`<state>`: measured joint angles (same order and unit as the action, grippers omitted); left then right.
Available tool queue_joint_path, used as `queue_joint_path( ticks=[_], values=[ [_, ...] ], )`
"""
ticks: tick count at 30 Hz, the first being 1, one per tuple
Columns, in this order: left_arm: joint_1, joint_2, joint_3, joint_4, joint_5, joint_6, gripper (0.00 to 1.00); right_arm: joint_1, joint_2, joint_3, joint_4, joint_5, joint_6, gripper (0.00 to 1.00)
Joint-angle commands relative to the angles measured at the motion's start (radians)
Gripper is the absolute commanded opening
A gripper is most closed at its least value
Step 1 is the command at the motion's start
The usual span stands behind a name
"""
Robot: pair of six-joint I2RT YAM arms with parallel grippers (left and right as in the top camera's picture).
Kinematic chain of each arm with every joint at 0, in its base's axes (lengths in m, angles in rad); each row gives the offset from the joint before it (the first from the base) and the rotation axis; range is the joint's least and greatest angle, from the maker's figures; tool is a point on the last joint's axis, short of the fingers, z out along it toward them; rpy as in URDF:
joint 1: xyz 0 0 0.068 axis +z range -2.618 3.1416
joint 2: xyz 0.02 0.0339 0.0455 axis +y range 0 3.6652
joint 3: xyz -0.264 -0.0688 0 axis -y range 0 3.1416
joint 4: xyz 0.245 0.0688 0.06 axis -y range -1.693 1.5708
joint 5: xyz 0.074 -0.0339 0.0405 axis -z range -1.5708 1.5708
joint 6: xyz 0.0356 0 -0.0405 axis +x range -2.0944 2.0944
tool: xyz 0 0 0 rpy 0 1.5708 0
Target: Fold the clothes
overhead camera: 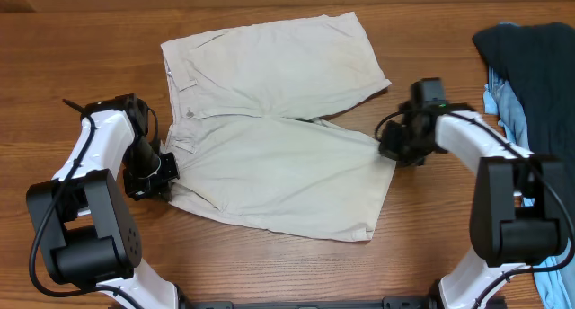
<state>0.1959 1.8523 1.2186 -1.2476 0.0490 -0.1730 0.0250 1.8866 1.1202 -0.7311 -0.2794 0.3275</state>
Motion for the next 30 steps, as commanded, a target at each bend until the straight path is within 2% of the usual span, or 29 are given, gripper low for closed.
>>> queue_joint_path(
  ticks=[1, 4, 9, 12, 15, 16, 17, 18, 19, 21, 24, 28, 30],
  values=[
    [-0.006, -0.014, 0.02, 0.006, -0.031, 0.02, 0.04, -0.068, -0.017, 0.098, -0.086, 0.052, 0.014, 0.04],
    [-0.006, -0.014, 0.021, 0.006, -0.03, 0.02, 0.05, -0.103, -0.017, 0.217, -0.259, -0.022, 0.005, 0.04],
    [-0.006, -0.045, 0.077, -0.008, 0.011, 0.02, 0.13, -0.102, -0.023, 0.259, -0.461, -0.241, -0.156, 0.13],
    [-0.006, -0.167, 0.147, -0.024, 0.011, 0.019, 0.21, -0.102, -0.042, 0.259, -0.549, -0.307, -0.302, 0.17],
    [-0.006, -0.349, 0.168, -0.024, 0.011, 0.006, 0.34, -0.102, -0.139, 0.259, -0.562, -0.341, -0.325, 0.2],
    [-0.006, -0.409, 0.168, -0.035, 0.003, -0.011, 0.4, -0.102, -0.185, 0.259, -0.562, -0.344, -0.324, 0.21],
    [-0.006, -0.454, 0.168, -0.054, -0.001, -0.043, 0.7, -0.102, -0.246, 0.259, -0.568, -0.344, -0.324, 0.23],
    [-0.005, -0.503, 0.166, -0.089, -0.005, -0.101, 0.83, -0.102, -0.297, 0.259, -0.581, -0.343, -0.324, 0.27],
    [-0.005, -0.533, 0.161, -0.108, -0.017, -0.139, 0.85, -0.102, -0.341, 0.259, -0.598, -0.34, -0.323, 0.32],
    [-0.005, -0.587, 0.123, -0.125, -0.085, -0.201, 1.0, -0.102, -0.406, 0.258, -0.639, -0.274, -0.238, 0.56],
    [0.003, -0.579, 0.009, -0.09, -0.081, -0.219, 1.0, -0.101, -0.413, 0.216, -0.673, -0.238, -0.18, 0.7],
    [0.064, -0.446, -0.201, 0.068, -0.029, -0.254, 1.0, -0.097, -0.409, 0.063, -0.661, -0.241, -0.167, 0.7],
    [0.09, -0.362, -0.242, 0.131, -0.023, -0.255, 1.0, -0.097, -0.409, 0.022, -0.65, -0.242, -0.171, 0.7]
  ],
)
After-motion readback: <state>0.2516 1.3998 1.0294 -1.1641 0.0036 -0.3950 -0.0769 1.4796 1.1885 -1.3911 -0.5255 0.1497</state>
